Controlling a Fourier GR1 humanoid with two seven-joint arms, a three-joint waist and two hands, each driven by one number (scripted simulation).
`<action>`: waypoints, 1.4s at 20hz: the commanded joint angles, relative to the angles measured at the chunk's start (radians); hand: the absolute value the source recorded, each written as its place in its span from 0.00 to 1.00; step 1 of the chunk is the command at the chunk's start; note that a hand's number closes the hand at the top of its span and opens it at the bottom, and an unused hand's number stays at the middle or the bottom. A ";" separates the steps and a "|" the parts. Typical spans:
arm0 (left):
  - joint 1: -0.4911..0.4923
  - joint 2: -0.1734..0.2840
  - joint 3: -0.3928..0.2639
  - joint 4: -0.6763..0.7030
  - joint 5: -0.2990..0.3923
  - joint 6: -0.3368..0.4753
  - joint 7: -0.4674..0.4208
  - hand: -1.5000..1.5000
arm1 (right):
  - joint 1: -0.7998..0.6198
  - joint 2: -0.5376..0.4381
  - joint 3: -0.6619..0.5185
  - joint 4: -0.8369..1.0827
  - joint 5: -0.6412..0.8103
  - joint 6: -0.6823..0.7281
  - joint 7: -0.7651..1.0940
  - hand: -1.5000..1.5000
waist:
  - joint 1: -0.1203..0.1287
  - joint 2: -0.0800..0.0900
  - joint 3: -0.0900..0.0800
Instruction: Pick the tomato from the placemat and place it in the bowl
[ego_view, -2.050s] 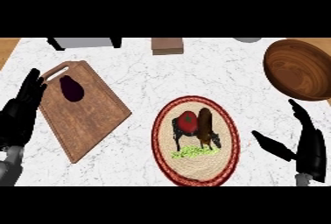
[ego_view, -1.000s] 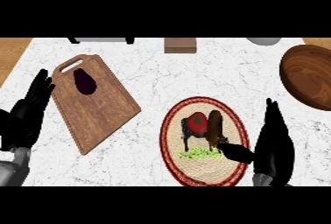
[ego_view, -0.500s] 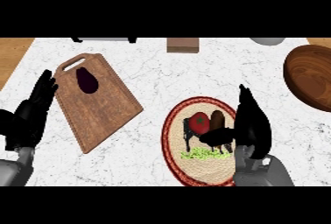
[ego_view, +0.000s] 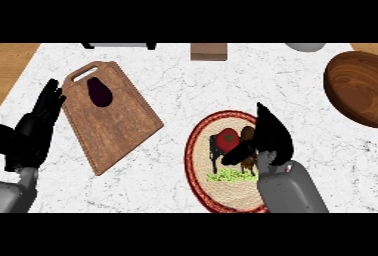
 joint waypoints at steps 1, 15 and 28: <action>-0.046 0.023 0.043 0.063 0.007 -0.038 0.008 0.50 | -0.059 0.011 0.008 0.064 0.047 0.091 0.201 0.00 | -0.017 0.002 0.000; -0.002 -0.049 0.011 0.008 -0.054 -0.014 0.023 0.50 | -0.118 0.011 0.051 0.225 0.029 0.005 0.197 0.00 | -0.003 0.001 0.001; 0.023 -0.032 0.056 -0.070 -0.065 -0.037 0.085 0.50 | -0.111 0.011 0.101 0.395 0.035 -0.168 0.144 0.00 | 0.007 0.000 0.002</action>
